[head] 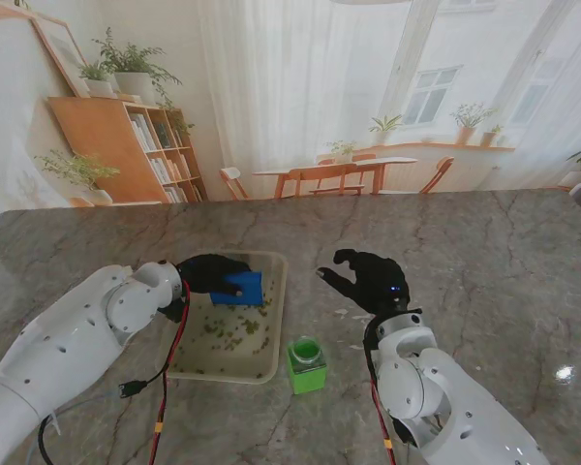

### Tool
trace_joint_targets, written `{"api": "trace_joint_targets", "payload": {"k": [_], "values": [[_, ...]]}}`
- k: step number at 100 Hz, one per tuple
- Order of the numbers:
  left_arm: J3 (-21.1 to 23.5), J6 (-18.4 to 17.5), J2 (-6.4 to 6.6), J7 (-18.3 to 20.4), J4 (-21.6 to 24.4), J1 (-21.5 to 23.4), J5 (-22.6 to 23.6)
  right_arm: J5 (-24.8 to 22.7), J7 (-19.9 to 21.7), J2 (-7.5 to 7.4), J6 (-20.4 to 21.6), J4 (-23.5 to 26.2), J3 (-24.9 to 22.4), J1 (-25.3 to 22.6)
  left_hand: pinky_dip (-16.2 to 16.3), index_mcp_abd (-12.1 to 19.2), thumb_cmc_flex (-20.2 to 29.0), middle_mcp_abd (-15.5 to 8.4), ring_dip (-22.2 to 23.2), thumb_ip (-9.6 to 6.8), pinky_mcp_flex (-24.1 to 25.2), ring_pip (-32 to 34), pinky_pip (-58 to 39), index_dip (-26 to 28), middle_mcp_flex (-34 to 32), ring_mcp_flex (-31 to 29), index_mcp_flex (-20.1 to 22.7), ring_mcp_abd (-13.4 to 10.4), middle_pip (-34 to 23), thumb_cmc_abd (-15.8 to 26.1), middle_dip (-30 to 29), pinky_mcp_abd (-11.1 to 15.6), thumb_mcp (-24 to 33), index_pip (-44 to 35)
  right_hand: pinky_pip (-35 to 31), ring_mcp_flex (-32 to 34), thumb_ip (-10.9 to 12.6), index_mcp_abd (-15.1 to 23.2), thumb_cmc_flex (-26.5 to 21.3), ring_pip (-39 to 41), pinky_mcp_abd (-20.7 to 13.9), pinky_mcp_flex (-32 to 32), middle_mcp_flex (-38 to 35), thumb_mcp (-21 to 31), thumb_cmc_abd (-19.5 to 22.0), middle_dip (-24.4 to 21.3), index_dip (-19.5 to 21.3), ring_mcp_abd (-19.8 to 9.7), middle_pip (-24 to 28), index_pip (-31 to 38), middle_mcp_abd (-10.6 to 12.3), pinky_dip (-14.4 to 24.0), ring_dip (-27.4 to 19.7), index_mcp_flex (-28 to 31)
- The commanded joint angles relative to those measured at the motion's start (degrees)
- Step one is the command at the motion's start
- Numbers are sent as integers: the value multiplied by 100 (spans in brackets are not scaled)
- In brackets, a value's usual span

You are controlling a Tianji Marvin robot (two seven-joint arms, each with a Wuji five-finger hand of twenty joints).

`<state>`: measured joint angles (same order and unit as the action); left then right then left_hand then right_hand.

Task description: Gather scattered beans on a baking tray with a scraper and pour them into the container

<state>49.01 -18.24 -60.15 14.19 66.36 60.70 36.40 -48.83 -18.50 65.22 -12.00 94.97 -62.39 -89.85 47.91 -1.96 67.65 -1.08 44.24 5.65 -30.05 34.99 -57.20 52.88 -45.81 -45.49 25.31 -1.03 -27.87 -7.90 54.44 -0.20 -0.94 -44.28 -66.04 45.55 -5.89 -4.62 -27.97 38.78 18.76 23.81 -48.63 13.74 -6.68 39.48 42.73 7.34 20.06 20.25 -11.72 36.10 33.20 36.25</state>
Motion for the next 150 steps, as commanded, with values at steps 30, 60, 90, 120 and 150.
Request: {"api": "trace_joint_targets", "payload": {"k": [30,60,90,120,150], "values": [[492,73,141,374,673,922,172,48,-32,29,208,29,-9,-67,42,-1,632,-1,101,38,-27,171,-176,8,-373,-178,350,97,-29,437,113,-139,730,96,118,-40,258,148,-38,-145,164,-107,-68,-161,9,65,-75,-22,48,62,16,-32,-43,54],[774,140,183,542,1090,1294,218,-3,-12,-5,663,88,23,-41,48,-36,631,48,112,28,-7,213,-244,9,-405,-185,398,141,-10,417,130,-186,750,156,128,-40,260,154,-49,-185,167,-109,-59,-156,17,59,-78,-15,35,59,12,-48,-55,45],[1031,174,203,627,1480,1633,249,-186,152,-93,1366,189,45,-19,47,-47,630,73,123,30,3,251,-289,19,-437,-195,452,177,1,378,143,-205,766,201,124,-25,261,164,-50,-211,158,-98,-65,-160,40,56,-84,-33,31,49,45,-57,-62,21],[1279,198,233,768,1805,1939,276,-416,346,-183,1831,307,-75,-89,58,-62,632,108,141,27,5,290,-338,14,-478,-209,499,211,15,349,165,-245,776,248,128,-21,266,174,-50,-211,141,-74,-56,-163,65,64,-80,-56,44,52,53,-71,-61,4],[1272,268,255,917,1853,2052,118,-348,214,-144,1605,367,-31,-210,90,-95,631,168,181,35,18,360,-438,-5,-529,-227,573,281,29,282,183,-311,822,281,129,-14,268,177,-62,-218,140,-73,-67,-164,55,60,-80,-58,48,56,54,-83,-66,14]]}}
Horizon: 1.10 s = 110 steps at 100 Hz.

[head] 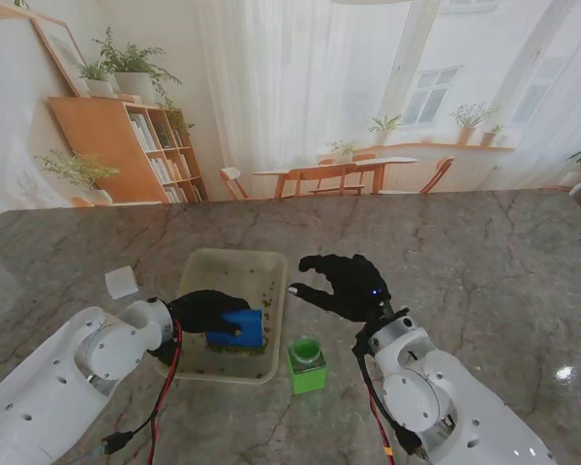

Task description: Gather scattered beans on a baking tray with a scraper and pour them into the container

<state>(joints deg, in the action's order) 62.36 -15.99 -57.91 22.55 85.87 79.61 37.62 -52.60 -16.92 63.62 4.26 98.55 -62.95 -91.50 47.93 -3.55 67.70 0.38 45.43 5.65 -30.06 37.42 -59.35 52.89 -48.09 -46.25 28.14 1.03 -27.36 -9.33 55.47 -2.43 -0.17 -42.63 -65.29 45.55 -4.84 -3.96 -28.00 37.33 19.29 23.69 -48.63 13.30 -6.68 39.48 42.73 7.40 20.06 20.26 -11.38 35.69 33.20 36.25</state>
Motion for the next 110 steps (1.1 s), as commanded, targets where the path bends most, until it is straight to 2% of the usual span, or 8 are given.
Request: {"api": "trace_joint_targets", "payload": {"k": [1,34,89,101,110], "values": [[-63,46,31,84,-96,168,-6,32,54,17,-25,10,26,-46,89,65,627,26,63,34,17,119,-228,-6,-302,-148,290,79,-22,425,81,-90,748,119,54,-13,163,110,-58,-72,88,-62,-65,-121,55,60,-80,-64,48,54,20,-42,-66,10],[70,25,47,60,99,471,167,108,-106,62,-229,6,100,-89,90,24,627,67,80,33,60,154,-295,-23,-316,-134,322,115,7,403,92,-148,764,168,51,-6,163,111,-61,-73,88,-62,-79,-122,57,58,-81,-59,50,59,25,-48,-64,23],[217,102,78,236,350,829,60,155,-217,97,-481,37,103,-168,96,7,626,128,97,37,84,206,-385,-56,-386,-160,412,190,32,326,102,-247,815,209,62,-3,164,108,-66,-67,86,-65,-86,-127,58,62,-83,-59,55,63,25,-61,-59,30],[277,-31,40,-75,337,876,305,162,-243,103,-512,24,106,-168,55,9,626,89,74,45,62,164,-345,-26,-317,-122,333,121,60,396,100,-152,764,216,63,-5,163,116,-64,-65,86,-65,-82,-130,56,63,-83,-54,55,62,25,-63,-58,25],[297,-40,20,-170,348,846,345,171,-224,102,-532,31,105,-173,38,0,626,92,75,33,59,168,-332,-14,-309,-123,324,130,41,400,104,-153,777,203,64,-2,163,124,-65,-65,87,-65,-79,-131,58,63,-84,-59,52,58,20,-64,-58,16]]}}
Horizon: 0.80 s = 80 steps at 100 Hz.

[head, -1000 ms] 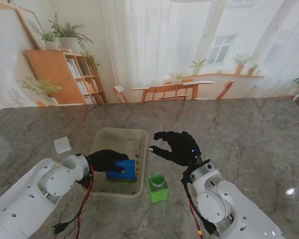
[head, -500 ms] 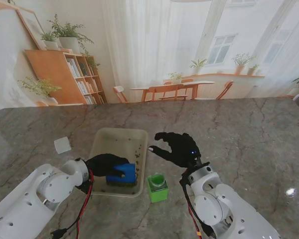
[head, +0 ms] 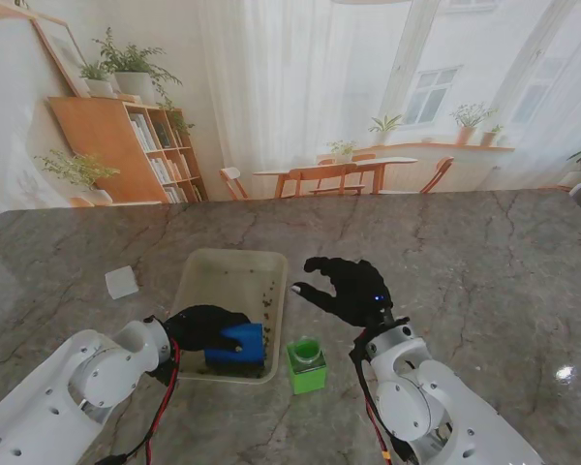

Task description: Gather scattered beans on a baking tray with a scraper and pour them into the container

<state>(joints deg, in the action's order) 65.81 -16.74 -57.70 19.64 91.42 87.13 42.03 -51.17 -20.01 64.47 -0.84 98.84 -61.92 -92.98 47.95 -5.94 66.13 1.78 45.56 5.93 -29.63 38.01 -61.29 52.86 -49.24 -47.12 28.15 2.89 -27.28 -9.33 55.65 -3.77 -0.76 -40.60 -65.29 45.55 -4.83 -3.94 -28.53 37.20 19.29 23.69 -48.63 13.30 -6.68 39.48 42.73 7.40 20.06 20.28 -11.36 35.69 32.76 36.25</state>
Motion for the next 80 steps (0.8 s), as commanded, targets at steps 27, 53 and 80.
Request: {"api": "trace_joint_targets", "payload": {"k": [27,53,80], "values": [[4,58,-65,-143,-61,-76,13,36,80,23,-92,6,-18,-56,13,246,784,-51,70,6,19,120,-130,-4,-166,-15,294,-65,1,420,74,0,826,-15,64,-4,162,114,-18,-54,89,-65,-80,-132,54,62,-84,-61,52,58,21,-66,-14,20],[34,256,-111,-315,121,-368,334,108,-61,63,-234,-64,15,-63,17,221,783,-57,88,-5,50,130,-133,5,-86,37,219,-91,-11,479,66,18,814,4,65,-5,163,110,-26,-53,87,-62,-89,-132,43,62,-86,-58,53,59,14,-69,-14,26],[-346,475,-154,-481,-447,-1151,489,149,-39,67,-286,-64,2,-81,28,193,784,-43,151,-24,97,190,-145,-8,46,130,108,-117,-34,577,58,59,755,65,71,4,162,107,-28,-48,95,-71,-91,-133,39,61,-87,-43,49,60,15,-72,-11,32]]}}
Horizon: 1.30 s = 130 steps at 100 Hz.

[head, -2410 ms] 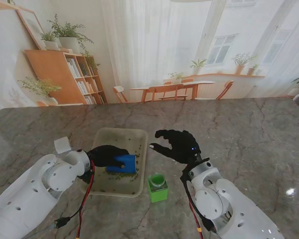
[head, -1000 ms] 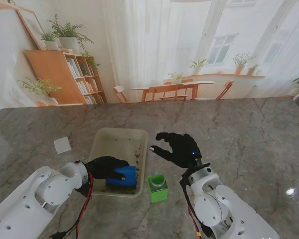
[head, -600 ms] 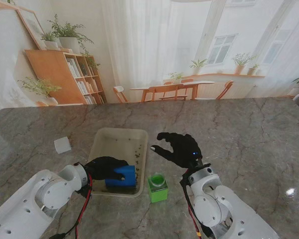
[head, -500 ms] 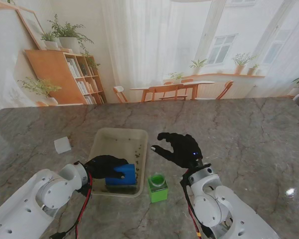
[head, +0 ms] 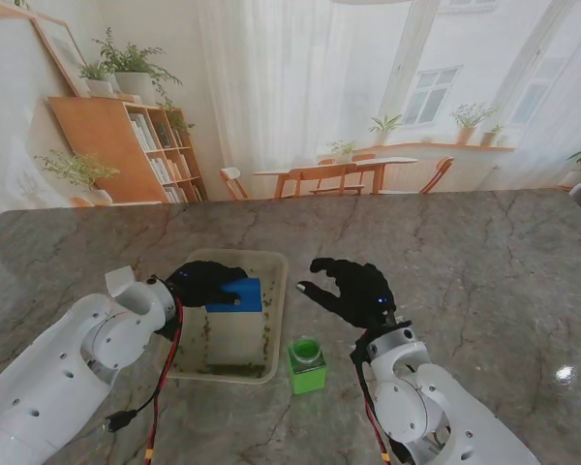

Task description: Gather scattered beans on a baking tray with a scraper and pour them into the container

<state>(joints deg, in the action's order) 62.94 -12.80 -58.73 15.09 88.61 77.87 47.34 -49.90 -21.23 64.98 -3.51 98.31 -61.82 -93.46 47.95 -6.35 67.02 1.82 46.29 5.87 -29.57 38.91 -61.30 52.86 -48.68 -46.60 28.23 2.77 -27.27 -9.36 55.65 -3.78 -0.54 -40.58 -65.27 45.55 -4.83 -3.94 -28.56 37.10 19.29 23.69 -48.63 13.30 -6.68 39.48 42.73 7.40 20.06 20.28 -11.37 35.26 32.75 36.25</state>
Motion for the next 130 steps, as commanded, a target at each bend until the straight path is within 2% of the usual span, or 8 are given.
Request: {"api": "trace_joint_targets", "payload": {"k": [1,21,51,75,101,130], "values": [[-82,89,-53,-33,-200,-257,-45,23,85,16,-21,-10,-8,-34,28,231,695,-46,79,-20,93,101,-145,-8,-10,80,104,-104,-38,578,58,60,732,62,69,3,162,109,-24,-38,95,-71,-89,-133,40,61,-87,-42,49,61,16,-29,-10,36],[-666,146,-117,-226,-987,-977,-255,17,121,11,-57,14,-30,-55,53,205,695,-16,144,-46,224,164,-158,-82,92,206,33,-84,-84,644,76,65,580,155,70,12,163,115,-29,-34,101,-74,-93,-131,41,61,-89,-42,49,59,21,-29,-8,33],[-1546,12,-228,-576,-2047,-1966,-391,-2,180,-1,-97,47,-91,-93,171,219,695,-54,364,-111,450,478,-296,-13,220,436,-86,-111,-338,642,403,71,128,118,70,25,162,121,-23,-25,101,-74,-119,-136,45,66,-89,-43,60,66,24,-29,-2,48],[-2217,-170,-393,-768,-2792,-2515,-884,12,248,-9,-110,63,-115,-100,194,251,695,-84,379,-157,445,540,-344,-54,193,427,-47,-124,-359,622,446,71,48,108,65,29,162,121,-26,-19,104,-74,-122,-138,47,67,-88,-42,58,74,15,-26,2,63],[-2620,-239,-557,-929,-3228,-2776,-1243,3,268,-14,-108,80,-139,-118,193,235,695,-82,366,-156,430,560,-357,-59,180,411,-42,-117,-364,616,443,63,44,80,72,27,163,132,-29,-27,97,-77,-130,-139,50,67,-87,-45,56,77,12,-28,-2,62],[-2607,-318,-541,-843,-3203,-2654,-1359,14,254,-9,-132,73,-160,-125,184,276,695,-109,329,-152,393,531,-362,-50,128,363,3,-123,-339,601,422,55,30,39,73,24,163,121,-33,-26,99,-87,-126,-142,50,70,-86,-39,55,85,12,-28,0,77]]}}
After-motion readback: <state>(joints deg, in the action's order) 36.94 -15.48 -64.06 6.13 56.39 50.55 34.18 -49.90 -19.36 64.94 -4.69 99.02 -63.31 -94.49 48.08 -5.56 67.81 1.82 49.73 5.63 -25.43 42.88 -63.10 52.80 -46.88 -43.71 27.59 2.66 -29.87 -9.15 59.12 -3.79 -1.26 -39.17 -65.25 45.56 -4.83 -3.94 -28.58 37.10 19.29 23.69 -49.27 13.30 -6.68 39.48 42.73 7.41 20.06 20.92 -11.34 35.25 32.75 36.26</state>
